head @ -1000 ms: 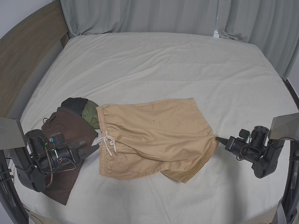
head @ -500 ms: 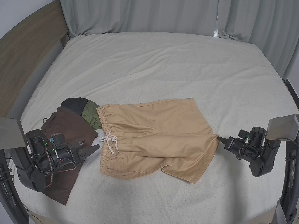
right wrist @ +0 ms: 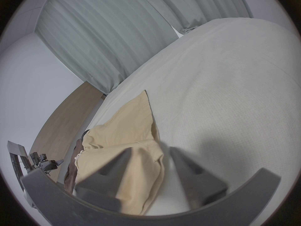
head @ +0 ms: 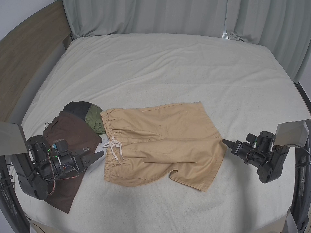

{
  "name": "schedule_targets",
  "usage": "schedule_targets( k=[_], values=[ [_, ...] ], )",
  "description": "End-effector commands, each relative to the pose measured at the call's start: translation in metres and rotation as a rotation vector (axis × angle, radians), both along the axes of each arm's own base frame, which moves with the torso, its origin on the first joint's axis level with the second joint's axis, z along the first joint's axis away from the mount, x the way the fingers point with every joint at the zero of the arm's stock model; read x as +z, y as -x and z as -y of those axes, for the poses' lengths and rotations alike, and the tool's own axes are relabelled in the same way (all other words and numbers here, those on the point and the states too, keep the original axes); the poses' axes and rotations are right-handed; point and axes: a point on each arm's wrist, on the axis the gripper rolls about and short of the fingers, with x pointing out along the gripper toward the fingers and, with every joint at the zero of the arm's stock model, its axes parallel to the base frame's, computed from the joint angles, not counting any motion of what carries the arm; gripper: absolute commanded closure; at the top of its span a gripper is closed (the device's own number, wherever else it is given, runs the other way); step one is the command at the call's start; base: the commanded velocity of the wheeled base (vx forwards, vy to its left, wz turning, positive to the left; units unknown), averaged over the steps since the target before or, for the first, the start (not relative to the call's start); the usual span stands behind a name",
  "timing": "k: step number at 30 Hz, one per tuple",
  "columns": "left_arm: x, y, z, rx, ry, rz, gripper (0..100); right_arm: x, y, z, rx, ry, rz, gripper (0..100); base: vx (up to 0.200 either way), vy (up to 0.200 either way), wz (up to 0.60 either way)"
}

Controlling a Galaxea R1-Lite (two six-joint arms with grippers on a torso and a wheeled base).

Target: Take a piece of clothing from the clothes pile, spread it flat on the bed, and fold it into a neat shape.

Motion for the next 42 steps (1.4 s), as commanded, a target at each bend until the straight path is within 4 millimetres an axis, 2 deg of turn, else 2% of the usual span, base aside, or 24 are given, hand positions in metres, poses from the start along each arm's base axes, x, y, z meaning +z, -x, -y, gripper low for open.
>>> schedule_targets(
  k=[1,6,7,10,12,17,19,20,23,25,31,42],
  values=[
    [-0.001,0.0,0.0,0.0,0.0,-0.004,0,0.007,0.001,-0.004,0.014,-0.002,0.018,0,0.0,0.0,0.0],
    [-0.001,0.0,0.0,0.0,0.0,-0.002,0,0.026,0.012,-0.005,0.023,-0.001,0.037,0,0.0,0.0,0.0],
    [-0.001,0.0,0.0,-0.002,0.0,-0.004,0,0.033,0.021,-0.007,0.032,0.0,0.037,0,0.0,0.0,0.0],
    [-0.001,0.0,0.0,-0.002,0.0,-0.002,0,0.038,0.034,-0.016,0.063,0.001,0.017,0,0.0,0.0,0.0],
    [-0.001,0.0,0.0,0.0,0.0,-0.002,0,0.033,0.05,-0.024,0.095,0.005,-0.038,0,0.0,0.0,0.0],
    [-0.001,0.0,0.0,-0.002,-0.001,-0.003,0,0.025,0.072,-0.039,0.153,0.017,-0.119,0,0.0,0.0,0.0],
    [-0.001,0.0,0.0,-0.002,-0.001,-0.001,0,0.023,0.076,-0.04,0.159,0.019,-0.134,0,0.0,0.0,0.0],
    [-0.001,0.0,0.0,-0.002,-0.001,-0.001,0,0.019,0.088,-0.044,0.181,0.026,-0.177,0,0.0,0.0,0.0],
    [-0.001,0.0,0.0,-0.002,-0.001,-0.001,0,0.015,0.097,-0.046,0.198,0.037,-0.214,0,0.0,0.0,0.0],
    [-0.001,0.0,0.0,-0.002,0.0,-0.004,0,0.008,0.11,-0.048,0.225,0.063,-0.264,0,0.0,0.0,0.0],
    [-0.002,0.0,0.0,-0.002,-0.001,-0.006,0,0.002,0.118,-0.054,0.253,0.076,-0.3,0,0.0,0.0,0.0],
    [-0.002,0.0,0.0,-0.001,-0.001,-0.006,0,-0.015,0.113,-0.07,0.297,0.079,-0.336,0,0.0,0.0,0.0]
  ],
)
